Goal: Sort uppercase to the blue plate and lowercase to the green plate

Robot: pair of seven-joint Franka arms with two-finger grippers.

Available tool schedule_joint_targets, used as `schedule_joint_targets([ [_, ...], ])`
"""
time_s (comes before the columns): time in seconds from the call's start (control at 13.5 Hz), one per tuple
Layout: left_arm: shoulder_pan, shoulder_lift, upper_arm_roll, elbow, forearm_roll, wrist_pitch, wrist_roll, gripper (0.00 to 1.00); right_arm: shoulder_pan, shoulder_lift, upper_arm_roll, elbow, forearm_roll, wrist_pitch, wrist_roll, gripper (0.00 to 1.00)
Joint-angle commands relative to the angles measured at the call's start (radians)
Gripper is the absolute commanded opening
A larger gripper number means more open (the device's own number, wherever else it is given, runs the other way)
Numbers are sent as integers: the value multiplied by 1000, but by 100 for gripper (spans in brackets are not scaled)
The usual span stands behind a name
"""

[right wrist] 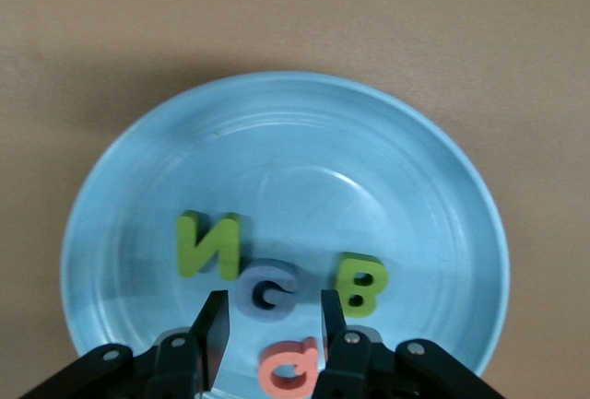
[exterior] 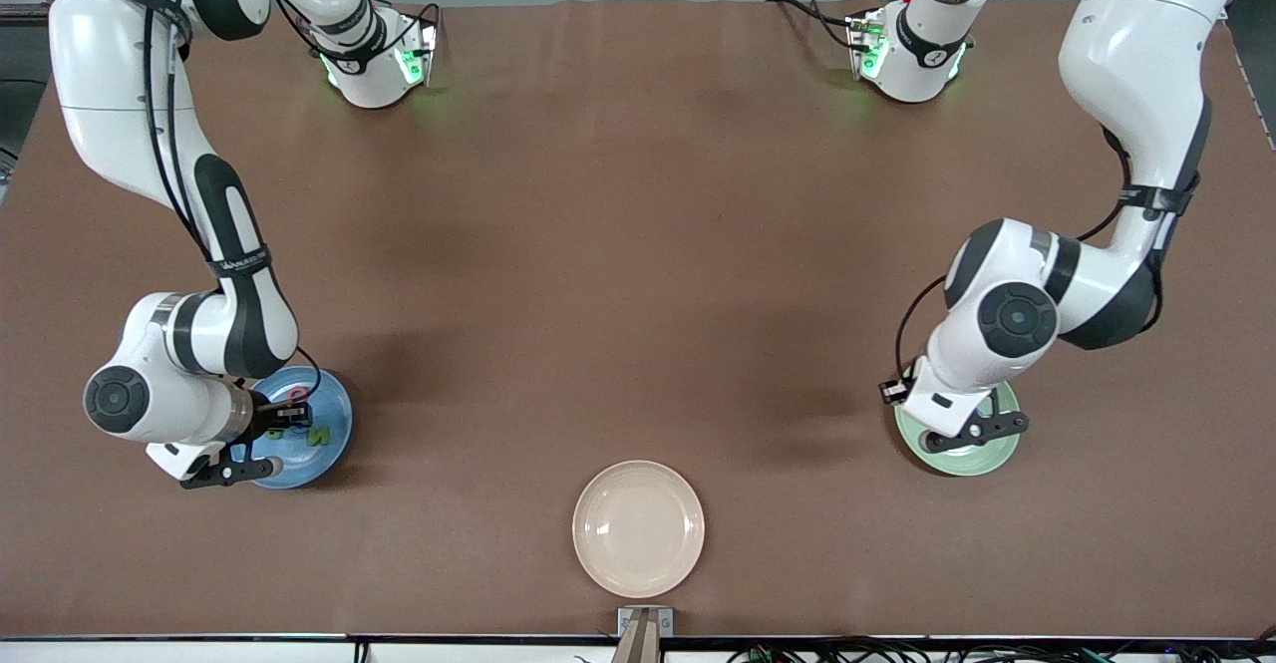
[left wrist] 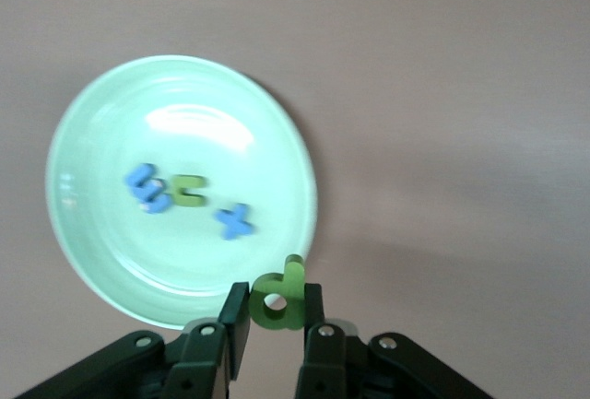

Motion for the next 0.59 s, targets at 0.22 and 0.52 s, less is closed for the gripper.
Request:
schedule_joint_targets([
  [0.22, 137, 33, -7, -34, 19, -14, 42, 2, -17, -22, 22, 4, -2, -4, -17, 76],
  [0.52, 138, 73, -7, -31, 17, -3, 23, 17, -12, -139, 23, 4, 0, -62, -15, 99],
])
